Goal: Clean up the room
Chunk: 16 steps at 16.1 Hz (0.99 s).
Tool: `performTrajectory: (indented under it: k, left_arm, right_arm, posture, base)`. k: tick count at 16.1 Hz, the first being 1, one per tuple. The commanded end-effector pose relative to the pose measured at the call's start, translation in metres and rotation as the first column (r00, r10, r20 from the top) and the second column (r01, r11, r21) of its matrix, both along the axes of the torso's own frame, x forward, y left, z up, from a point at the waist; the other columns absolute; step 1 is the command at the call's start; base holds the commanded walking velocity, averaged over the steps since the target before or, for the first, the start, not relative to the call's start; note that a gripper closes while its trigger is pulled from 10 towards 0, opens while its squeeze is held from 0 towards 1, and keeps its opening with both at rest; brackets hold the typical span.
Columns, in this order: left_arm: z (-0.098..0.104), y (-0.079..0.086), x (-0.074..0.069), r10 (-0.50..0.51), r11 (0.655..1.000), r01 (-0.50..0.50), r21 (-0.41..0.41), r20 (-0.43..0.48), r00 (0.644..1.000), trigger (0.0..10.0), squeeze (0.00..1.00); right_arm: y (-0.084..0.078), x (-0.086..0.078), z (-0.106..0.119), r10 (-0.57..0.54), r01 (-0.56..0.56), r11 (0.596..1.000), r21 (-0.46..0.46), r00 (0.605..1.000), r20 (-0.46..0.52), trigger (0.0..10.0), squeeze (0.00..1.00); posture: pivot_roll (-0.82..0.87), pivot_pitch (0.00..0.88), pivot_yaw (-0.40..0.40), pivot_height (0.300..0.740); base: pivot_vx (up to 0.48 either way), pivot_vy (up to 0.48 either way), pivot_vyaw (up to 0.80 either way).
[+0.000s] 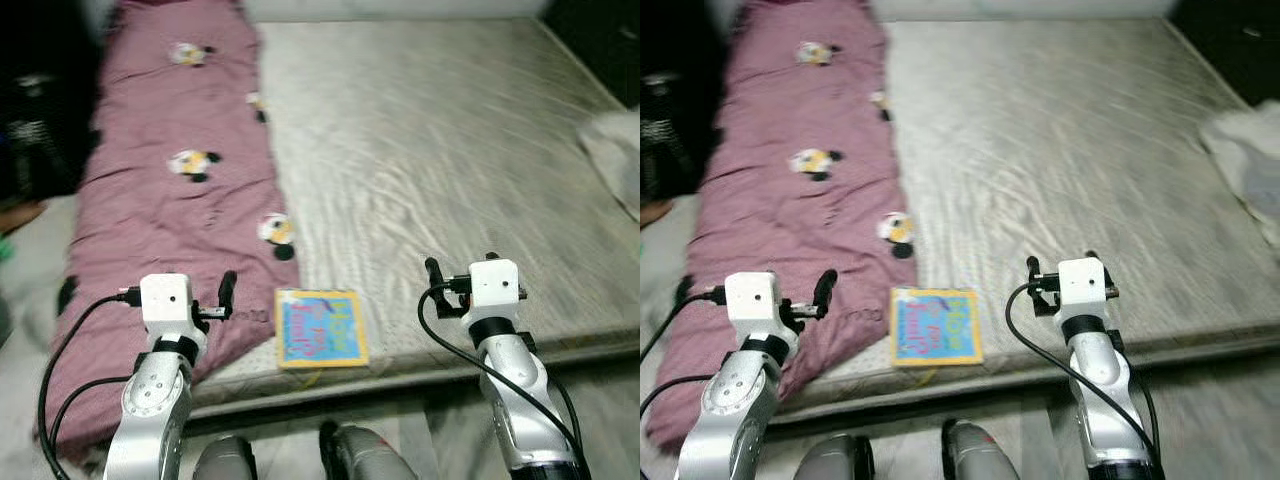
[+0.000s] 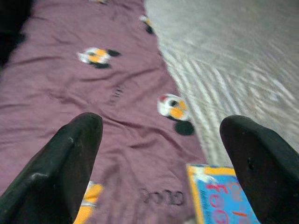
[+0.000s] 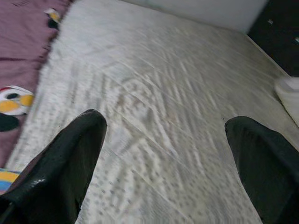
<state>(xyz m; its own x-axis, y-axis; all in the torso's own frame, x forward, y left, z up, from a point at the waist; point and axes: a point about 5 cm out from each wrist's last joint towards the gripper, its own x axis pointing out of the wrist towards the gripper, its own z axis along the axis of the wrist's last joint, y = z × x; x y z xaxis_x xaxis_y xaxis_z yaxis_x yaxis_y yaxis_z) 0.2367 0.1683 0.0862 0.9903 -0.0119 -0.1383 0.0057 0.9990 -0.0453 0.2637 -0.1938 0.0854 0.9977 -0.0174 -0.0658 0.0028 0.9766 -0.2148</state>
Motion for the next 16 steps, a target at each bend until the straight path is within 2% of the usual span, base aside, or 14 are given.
performTrajectory:
  k: [1, 3, 4, 7, 9, 10, 15, 16]
  left_arm:
    - [0.002, 0.000, 0.002, -0.012, 1.000, 0.012, 0.005, 0.003, 1.000, 10.0, 0.00]
    - [0.005, 0.001, 0.003, -0.004, 0.999, 0.003, 0.037, 0.027, 1.000, 10.0, 0.00]
    - [0.014, 0.005, 0.005, 0.012, 0.996, -0.017, 0.083, 0.068, 0.998, 10.0, 0.00]
    - [0.018, 0.013, -0.001, 0.020, 0.993, -0.030, 0.110, 0.093, 0.995, 10.0, 0.00]
    - [0.018, 0.013, -0.003, 0.024, 0.995, -0.033, 0.093, 0.095, 0.995, 10.0, 0.00]
    - [0.020, 0.011, -0.003, 0.006, 0.991, -0.021, 0.130, 0.118, 0.993, 10.0, 0.00]
    - [0.033, 0.007, -0.001, -0.039, 0.985, 0.008, 0.173, 0.175, 0.984, 10.0, 0.00]
    - [0.033, 0.002, -0.002, -0.071, 0.980, 0.035, 0.194, 0.182, 0.981, 10.0, 0.00]
  right_arm:
    - [-0.002, 0.001, -0.001, -0.020, 0.020, 1.000, 0.008, 1.000, -0.007, 10.0, 0.00]
    - [-0.003, 0.001, 0.000, -0.023, 0.023, 1.000, 0.008, 1.000, 0.000, 10.0, 0.00]
    - [-0.005, 0.001, 0.003, -0.029, 0.029, 1.000, 0.006, 0.999, 0.014, 10.0, 0.00]
    - [-0.004, -0.003, 0.005, -0.016, 0.016, 1.000, 0.009, 1.000, 0.018, 10.0, 0.00]
    - [-0.008, -0.007, 0.003, -0.023, 0.023, 0.999, 0.022, 1.000, 0.010, 10.0, 0.00]
    - [-0.008, -0.008, 0.002, -0.012, 0.012, 0.999, 0.044, 1.000, 0.007, 10.0, 0.00]
    - [-0.012, -0.014, 0.001, -0.024, 0.024, 0.999, 0.044, 1.000, 0.001, 10.0, 0.00]
    - [-0.012, -0.014, 0.001, -0.027, 0.027, 0.998, 0.048, 1.000, 0.003, 10.0, 0.00]
  posture:
    - [-0.03, 0.177, -0.040, 0.740]
    - [-0.02, 0.181, -0.032, 0.740]
    - [-0.02, 0.198, -0.032, 0.740]
    - [-0.03, 0.222, -0.048, 0.740]
    - [-0.02, 0.217, -0.056, 0.740]
    - [-0.02, 0.212, -0.057, 0.740]
    - [-0.01, 0.201, -0.055, 0.740]
    - [-0.02, 0.198, -0.048, 0.740]
  base:
    - [0.000, 0.000, -0.80]
    - [0.000, 0.000, -0.80]
    - [0.000, 0.000, 0.00]
    - [0.000, 0.000, 0.00]
    - [0.000, 0.000, 0.00]
    - [0.000, 0.000, 0.00]
    - [0.000, 0.000, 0.00]
    - [0.000, 0.000, 0.00]
